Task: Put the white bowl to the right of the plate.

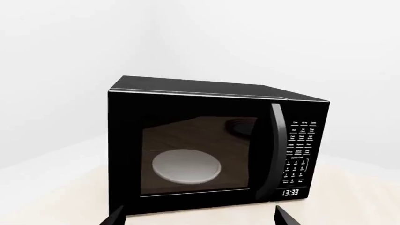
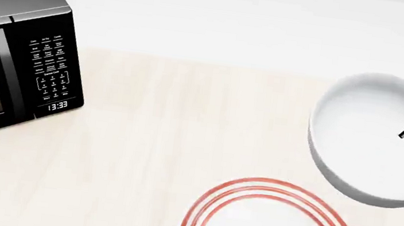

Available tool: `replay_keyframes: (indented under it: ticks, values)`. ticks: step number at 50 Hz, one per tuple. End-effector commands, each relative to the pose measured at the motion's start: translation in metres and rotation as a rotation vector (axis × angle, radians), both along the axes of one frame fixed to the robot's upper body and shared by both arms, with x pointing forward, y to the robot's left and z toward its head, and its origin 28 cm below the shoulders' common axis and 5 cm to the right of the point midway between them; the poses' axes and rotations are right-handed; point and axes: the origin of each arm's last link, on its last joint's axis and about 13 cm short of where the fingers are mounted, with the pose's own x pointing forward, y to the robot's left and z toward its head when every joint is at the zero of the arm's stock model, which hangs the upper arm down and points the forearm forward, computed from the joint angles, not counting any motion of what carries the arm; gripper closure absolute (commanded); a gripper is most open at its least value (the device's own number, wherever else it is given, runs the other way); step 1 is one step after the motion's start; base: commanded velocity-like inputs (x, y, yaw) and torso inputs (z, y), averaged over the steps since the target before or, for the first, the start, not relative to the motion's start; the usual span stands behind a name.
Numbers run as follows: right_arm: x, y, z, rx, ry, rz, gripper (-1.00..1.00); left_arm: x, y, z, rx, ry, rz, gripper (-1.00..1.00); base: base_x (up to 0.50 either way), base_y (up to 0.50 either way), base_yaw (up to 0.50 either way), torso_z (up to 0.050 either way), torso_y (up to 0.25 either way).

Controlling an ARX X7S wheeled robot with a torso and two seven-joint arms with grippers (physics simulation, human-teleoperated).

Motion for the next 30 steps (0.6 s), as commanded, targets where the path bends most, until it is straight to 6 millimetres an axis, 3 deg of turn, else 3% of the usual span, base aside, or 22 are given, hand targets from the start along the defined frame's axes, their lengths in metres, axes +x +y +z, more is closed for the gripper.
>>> replay_keyframes:
  ticks: [1,14,30]
  values:
    - [-0.012,-0.029,0.003,0.024,-0.016,-0.114,1.00,0.001,-0.001,0.001,0.004,0.003,0.001,-1.00,0.00,0.00,0.00,0.000,0.000]
    - [-0.031,-0.054,0.000,0.070,-0.030,-0.199,1.00,0.001,-0.001,-0.002,0.008,0.005,0.003,-1.00,0.00,0.00,0.00,0.000,0.001]
    - [-0.056,-0.083,-0.025,0.090,0.004,-0.325,1.00,0.002,-0.003,-0.003,0.013,0.009,0.000,-1.00,0.00,0.00,0.00,0.001,0.001]
